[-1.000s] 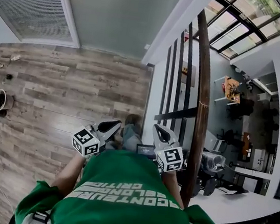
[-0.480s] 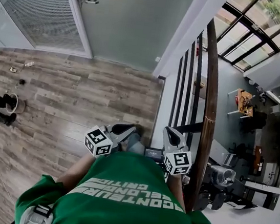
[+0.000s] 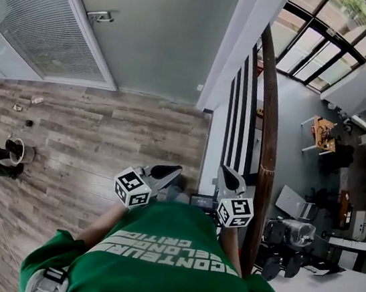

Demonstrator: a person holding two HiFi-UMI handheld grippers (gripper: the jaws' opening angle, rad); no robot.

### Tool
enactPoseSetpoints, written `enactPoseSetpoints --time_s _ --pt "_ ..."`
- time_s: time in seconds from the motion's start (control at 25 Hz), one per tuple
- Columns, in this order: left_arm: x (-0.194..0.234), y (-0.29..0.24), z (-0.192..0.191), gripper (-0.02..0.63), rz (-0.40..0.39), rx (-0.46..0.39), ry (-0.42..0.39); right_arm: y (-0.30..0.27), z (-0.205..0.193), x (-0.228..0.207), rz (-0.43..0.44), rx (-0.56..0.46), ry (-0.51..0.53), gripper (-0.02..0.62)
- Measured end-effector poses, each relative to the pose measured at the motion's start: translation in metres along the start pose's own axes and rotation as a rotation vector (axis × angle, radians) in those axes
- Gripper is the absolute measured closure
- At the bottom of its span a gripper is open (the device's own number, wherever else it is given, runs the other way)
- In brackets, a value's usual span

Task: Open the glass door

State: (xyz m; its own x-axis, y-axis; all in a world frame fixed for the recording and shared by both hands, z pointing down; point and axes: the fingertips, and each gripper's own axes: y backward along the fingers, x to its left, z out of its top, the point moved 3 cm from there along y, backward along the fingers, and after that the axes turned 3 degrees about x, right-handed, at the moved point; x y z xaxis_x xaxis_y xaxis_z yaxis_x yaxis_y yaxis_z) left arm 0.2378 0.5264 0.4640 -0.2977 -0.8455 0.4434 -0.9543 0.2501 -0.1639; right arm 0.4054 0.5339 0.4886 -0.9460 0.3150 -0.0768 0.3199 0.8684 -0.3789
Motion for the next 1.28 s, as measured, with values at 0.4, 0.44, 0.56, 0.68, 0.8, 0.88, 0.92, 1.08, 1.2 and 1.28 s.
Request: enactPoseSetpoints --time_s 0.4,0.44,0.56,0.68,0.8,0.88,0.92,1.08,1.2,1.28 --pt "0.046 -0.034 0.02 0.591 0.053 -0.008 0.009 -0.05 0.015 -0.048 0.026 -0.014 -0.013 0.603" --pt "0.05 -0.037 0.022 0.591 0.059 -0.01 0.007 -0.055 0.017 -0.052 0.03 -0.017 -0.015 0.603" --pt "0.054 -0.047 0.027 0.591 0.076 -0.017 0.006 -0.063 0.019 -0.066 0.043 -0.022 -0.03 0.603" --pt "0.059 -0.053 0.031 0.591 0.094 -0.023 0.007 -0.071 0.022 -0.076 0.055 -0.026 -0.037 0.603" --pt "0.067 -0.053 0.032 0.591 0.12 -0.03 0.007 -0.082 0.024 -0.078 0.074 -0.029 -0.029 0.603" --pt "0.07 -0.054 0.032 0.591 0.141 -0.037 0.016 -0.084 0.022 -0.082 0.088 -0.022 -0.029 0.603" --pt "0.07 -0.055 0.032 0.591 0.152 -0.041 0.022 -0.085 0.02 -0.084 0.094 -0.017 -0.03 0.603" --pt "0.073 -0.055 0.026 0.591 0.187 -0.055 0.05 -0.088 0.011 -0.087 0.116 0.002 -0.03 0.603" --pt "0.072 -0.054 0.023 0.591 0.201 -0.058 0.06 -0.091 0.009 -0.089 0.126 0.006 -0.037 0.603" --pt "0.071 -0.053 0.022 0.591 0.212 -0.059 0.063 -0.094 0.009 -0.088 0.138 0.011 -0.038 0.603"
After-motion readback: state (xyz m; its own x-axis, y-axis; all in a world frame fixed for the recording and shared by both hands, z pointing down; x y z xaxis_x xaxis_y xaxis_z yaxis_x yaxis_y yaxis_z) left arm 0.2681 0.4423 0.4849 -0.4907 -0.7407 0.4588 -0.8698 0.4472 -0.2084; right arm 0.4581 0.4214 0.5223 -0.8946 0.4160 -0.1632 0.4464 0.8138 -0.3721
